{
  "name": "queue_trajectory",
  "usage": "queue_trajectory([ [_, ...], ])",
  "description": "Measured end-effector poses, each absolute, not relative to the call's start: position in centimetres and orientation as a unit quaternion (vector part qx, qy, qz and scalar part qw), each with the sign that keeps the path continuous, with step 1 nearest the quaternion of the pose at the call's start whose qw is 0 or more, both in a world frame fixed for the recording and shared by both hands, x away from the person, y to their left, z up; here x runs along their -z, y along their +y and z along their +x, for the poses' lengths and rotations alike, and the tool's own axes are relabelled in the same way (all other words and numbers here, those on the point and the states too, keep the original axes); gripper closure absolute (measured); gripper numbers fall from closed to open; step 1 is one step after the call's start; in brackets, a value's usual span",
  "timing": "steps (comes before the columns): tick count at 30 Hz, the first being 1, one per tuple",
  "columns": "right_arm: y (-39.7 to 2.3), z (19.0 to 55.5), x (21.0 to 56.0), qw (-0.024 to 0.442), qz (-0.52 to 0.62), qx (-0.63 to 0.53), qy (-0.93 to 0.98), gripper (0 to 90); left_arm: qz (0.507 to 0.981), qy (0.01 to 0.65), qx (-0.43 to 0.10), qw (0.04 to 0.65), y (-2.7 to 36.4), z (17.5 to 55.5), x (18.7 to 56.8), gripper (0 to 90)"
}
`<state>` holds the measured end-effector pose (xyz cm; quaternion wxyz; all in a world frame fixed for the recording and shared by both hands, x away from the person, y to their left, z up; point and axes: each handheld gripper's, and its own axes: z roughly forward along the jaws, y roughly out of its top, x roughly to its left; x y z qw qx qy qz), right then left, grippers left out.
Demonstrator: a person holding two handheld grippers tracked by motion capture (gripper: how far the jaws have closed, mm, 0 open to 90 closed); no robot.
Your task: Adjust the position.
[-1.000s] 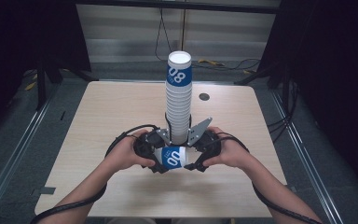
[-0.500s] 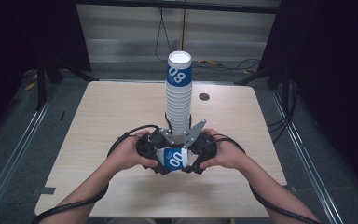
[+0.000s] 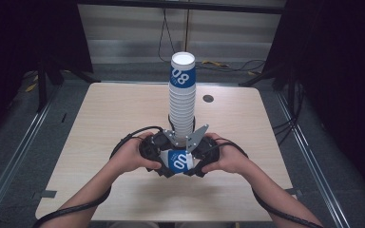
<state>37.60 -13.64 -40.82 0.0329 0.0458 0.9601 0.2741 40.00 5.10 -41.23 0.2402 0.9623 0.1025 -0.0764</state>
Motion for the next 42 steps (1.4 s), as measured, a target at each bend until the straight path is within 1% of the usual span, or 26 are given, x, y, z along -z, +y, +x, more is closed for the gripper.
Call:
queue_trajectory([
  [9,-13.7,37.6,41.5,0.027,0.045,-0.274,0.96,30.2,0.964,0.099,0.077,0.233,5.1,40.0,41.1,17.1],
  [23,-14.1,37.6,42.1,0.028,0.065,-0.273,0.96,30.6,0.964,0.09,0.058,0.242,4.8,39.9,40.9,16.3],
  [31,-14.6,37.6,42.3,0.032,0.076,-0.293,0.953,31.0,0.959,0.085,0.042,0.268,5.2,39.9,40.9,15.3],
  [38,-15.1,37.5,42.5,0.027,0.082,-0.317,0.945,31.1,0.949,0.08,0.046,0.3,5.8,39.7,41.2,15.1],
  [42,-15.3,37.3,42.5,0.027,0.077,-0.324,0.942,31.1,0.95,0.076,0.047,0.299,6.0,39.6,41.3,15.4],
])
